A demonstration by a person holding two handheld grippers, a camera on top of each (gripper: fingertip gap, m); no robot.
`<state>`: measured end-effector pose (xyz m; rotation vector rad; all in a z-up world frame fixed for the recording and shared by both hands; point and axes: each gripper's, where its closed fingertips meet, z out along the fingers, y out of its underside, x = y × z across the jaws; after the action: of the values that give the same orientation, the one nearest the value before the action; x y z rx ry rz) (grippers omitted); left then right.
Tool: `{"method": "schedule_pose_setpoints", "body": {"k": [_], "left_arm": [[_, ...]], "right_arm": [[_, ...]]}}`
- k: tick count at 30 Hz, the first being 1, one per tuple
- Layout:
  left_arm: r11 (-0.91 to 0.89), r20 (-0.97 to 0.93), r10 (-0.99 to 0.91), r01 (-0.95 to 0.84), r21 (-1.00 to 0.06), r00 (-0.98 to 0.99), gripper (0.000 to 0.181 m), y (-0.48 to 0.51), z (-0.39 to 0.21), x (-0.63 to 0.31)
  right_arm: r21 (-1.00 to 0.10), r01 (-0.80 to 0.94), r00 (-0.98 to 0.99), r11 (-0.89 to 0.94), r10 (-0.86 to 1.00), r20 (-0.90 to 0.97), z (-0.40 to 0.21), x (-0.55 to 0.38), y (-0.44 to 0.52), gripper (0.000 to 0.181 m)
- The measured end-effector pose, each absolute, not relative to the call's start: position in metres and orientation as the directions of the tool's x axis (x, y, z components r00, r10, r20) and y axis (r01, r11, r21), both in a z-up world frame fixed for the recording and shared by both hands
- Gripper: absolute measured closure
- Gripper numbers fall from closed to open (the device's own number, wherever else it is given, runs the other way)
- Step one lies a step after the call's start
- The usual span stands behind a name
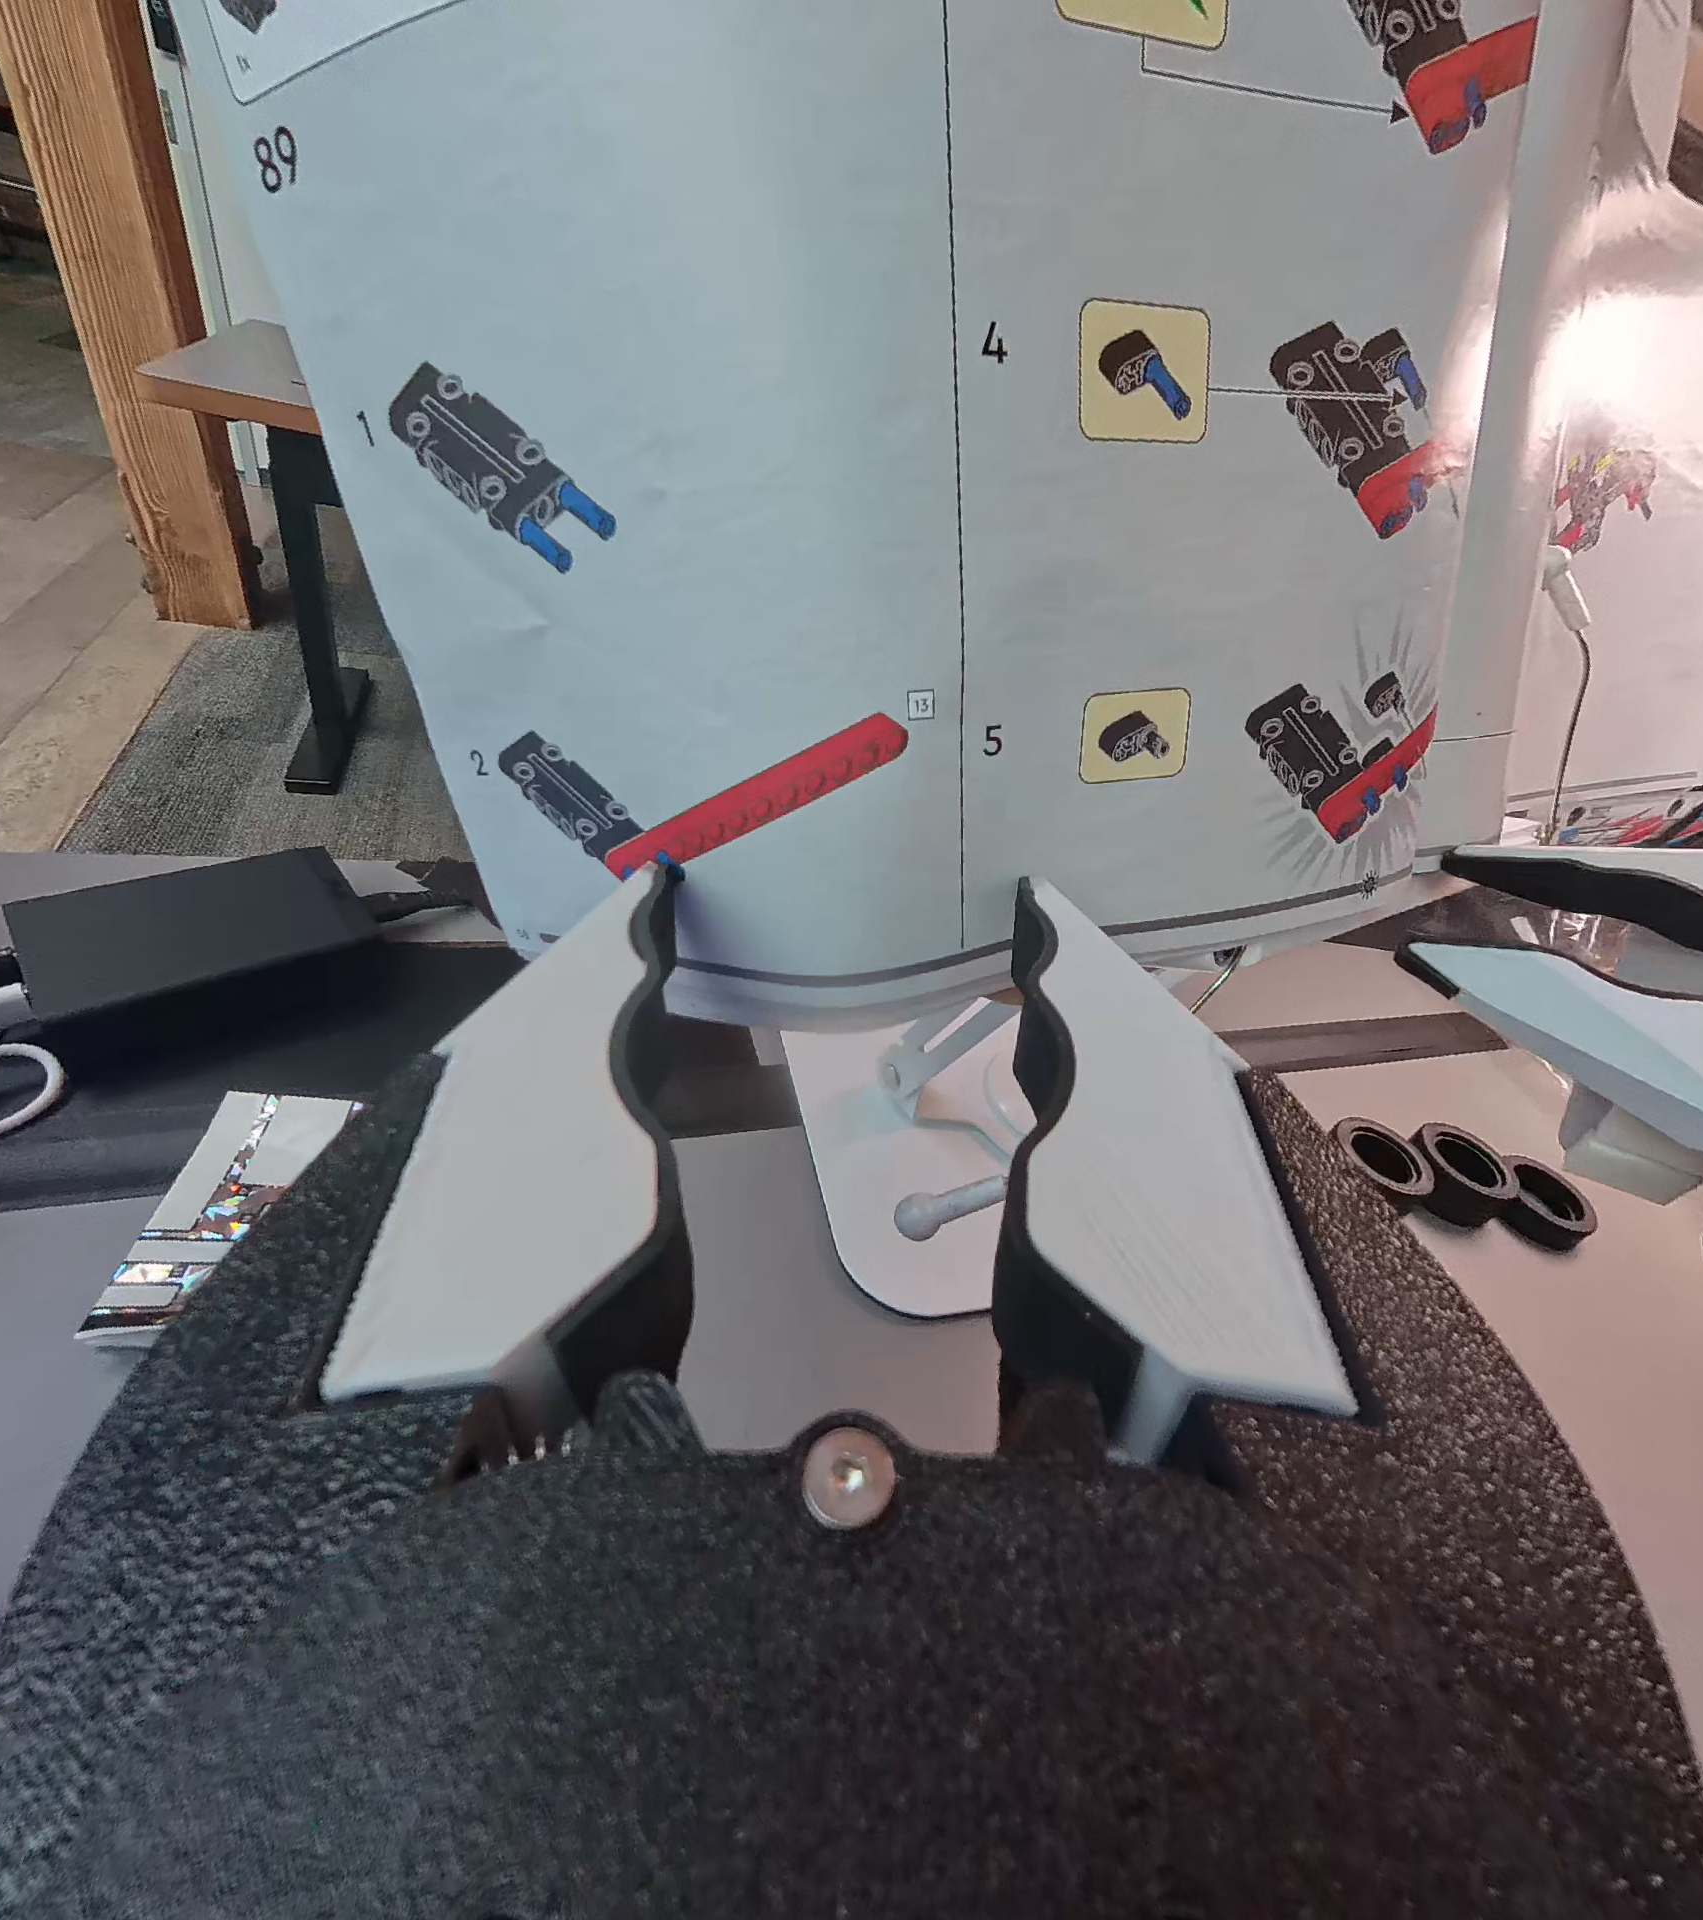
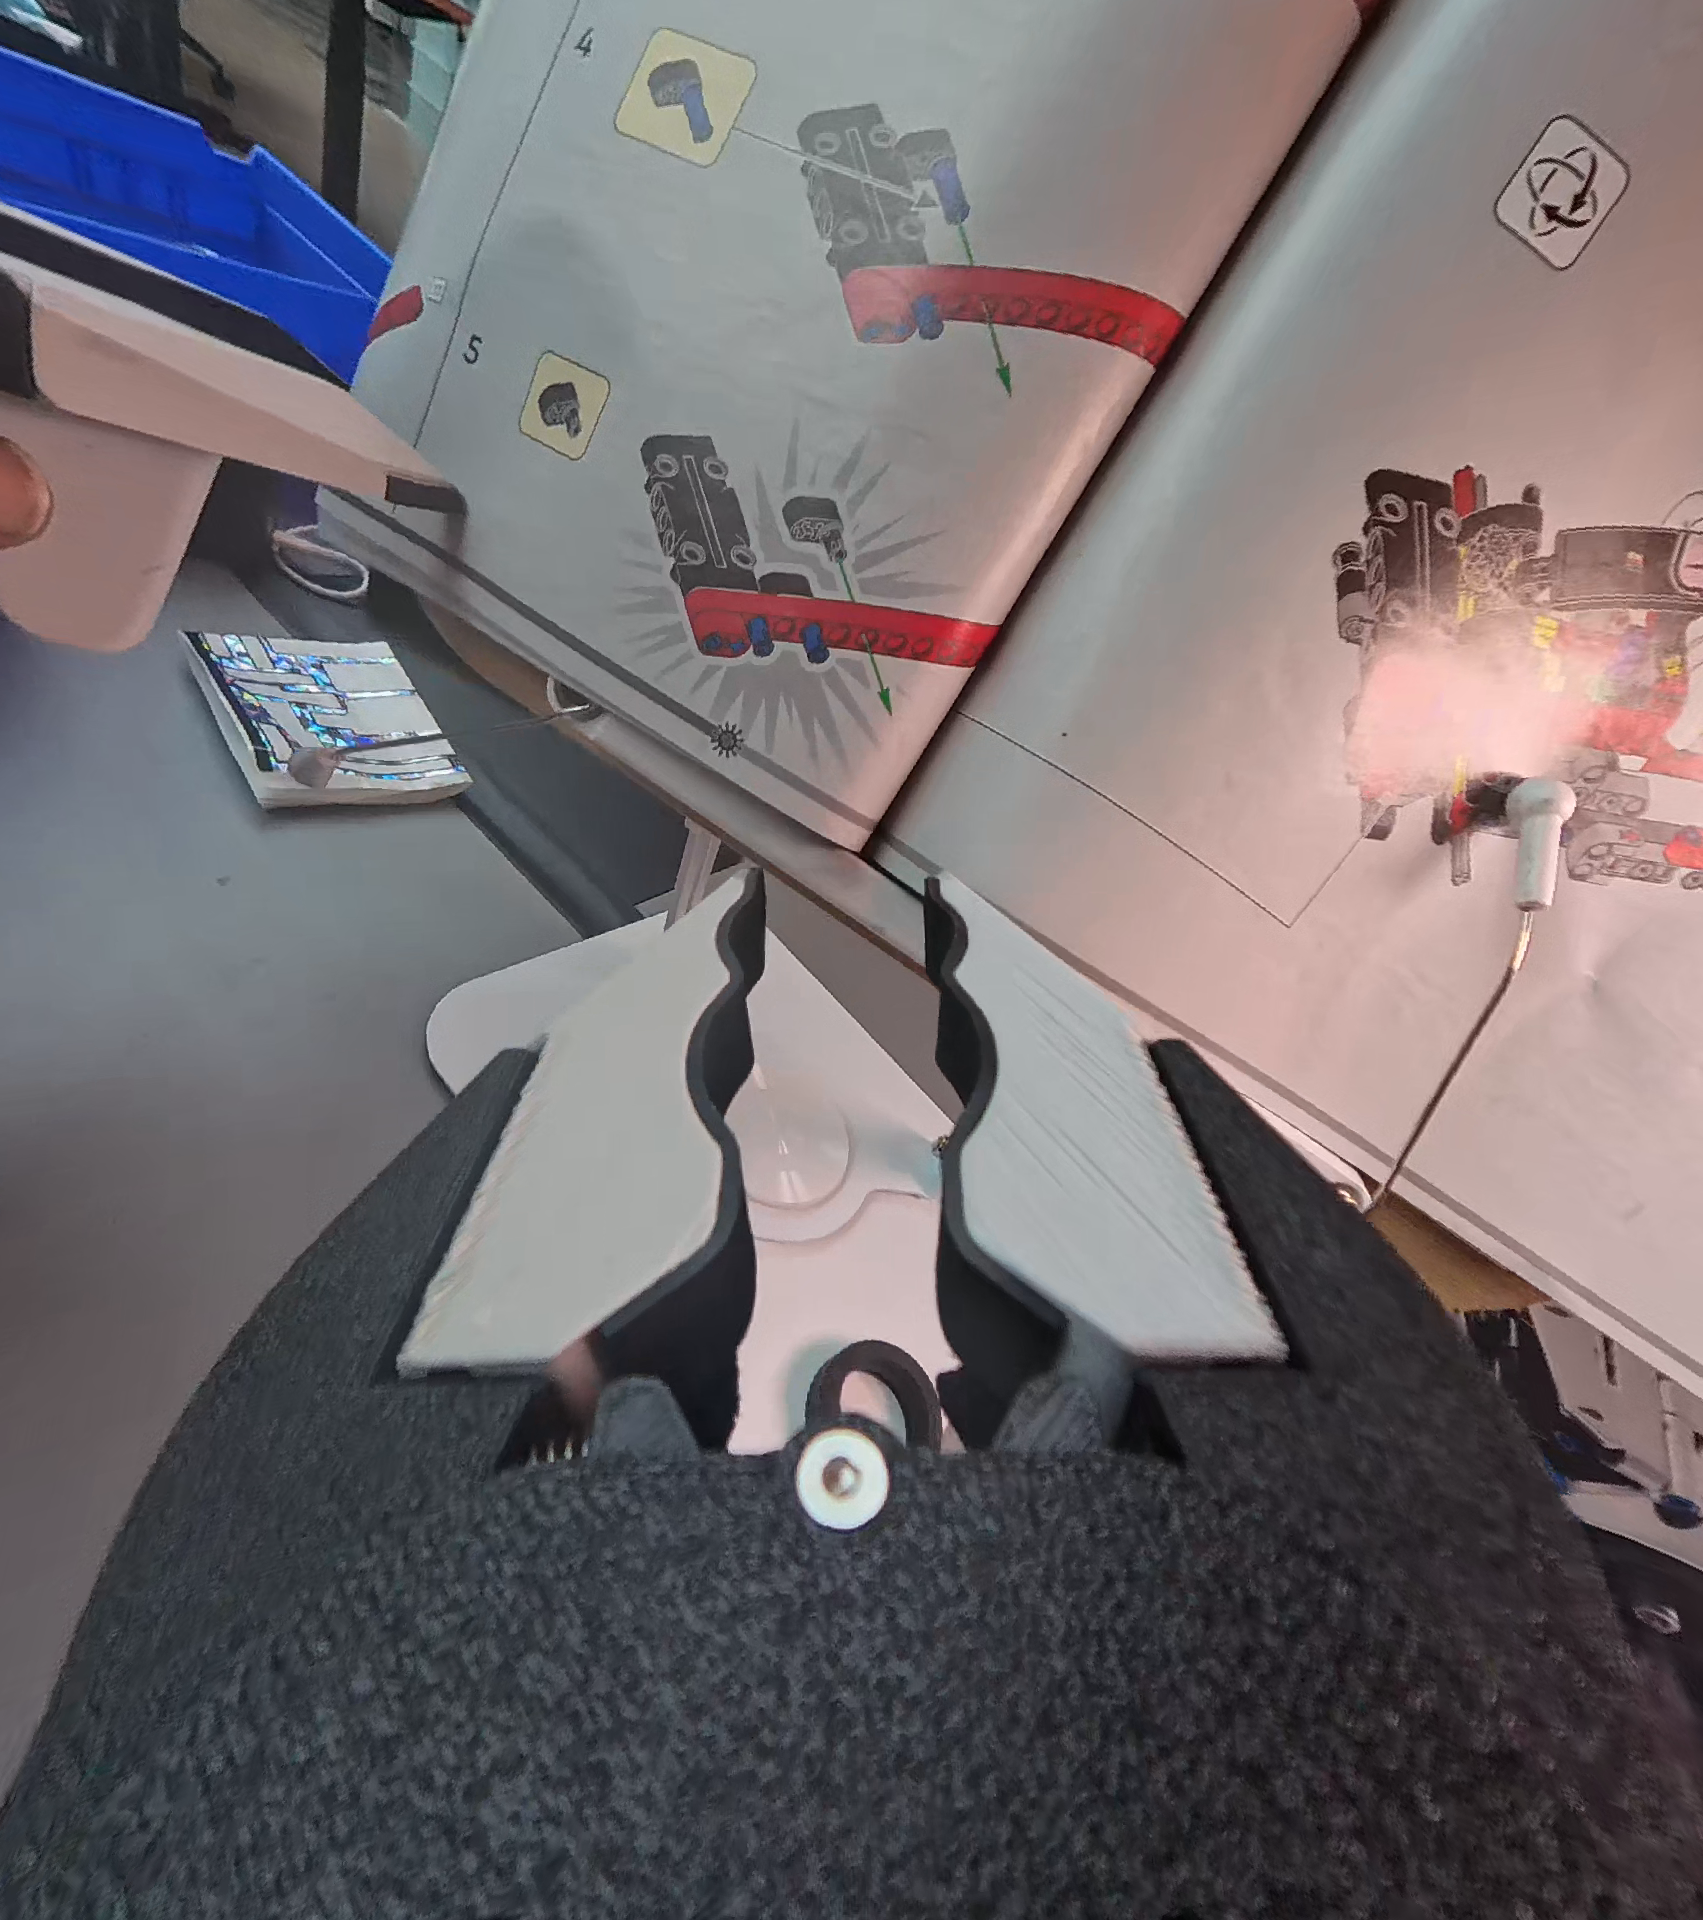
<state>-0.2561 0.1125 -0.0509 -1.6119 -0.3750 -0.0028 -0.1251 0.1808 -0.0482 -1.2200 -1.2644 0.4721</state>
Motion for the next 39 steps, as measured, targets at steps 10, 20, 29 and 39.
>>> {"method": "schedule_pose_setpoints", "body": {"k": [10,20,29,39], "left_arm": [[-0.050,0.198,0.267,0.218,-0.975,0.943,0.119,0.118,-0.050,-0.268],[-0.053,0.189,0.272,0.210,-0.976,0.944,0.133,0.124,-0.048,-0.270],[-0.034,0.181,0.265,0.197,-0.980,0.947,0.151,0.121,-0.046,-0.266],[-0.033,0.176,0.250,0.191,-0.981,0.952,0.165,0.120,-0.044,-0.264]], "right_arm": [[-0.523,0.584,0.201,0.620,0.514,0.834,-0.066,-0.092,0.216,0.152],[-0.459,0.575,0.173,0.677,0.448,0.877,-0.066,-0.093,0.200,0.171],[-0.862,0.288,0.400,0.416,0.766,0.503,-0.015,-0.099,0.201,0.137],[-0.983,0.097,0.479,0.158,0.858,0.185,0.018,-0.113,0.239,0.140]]}}
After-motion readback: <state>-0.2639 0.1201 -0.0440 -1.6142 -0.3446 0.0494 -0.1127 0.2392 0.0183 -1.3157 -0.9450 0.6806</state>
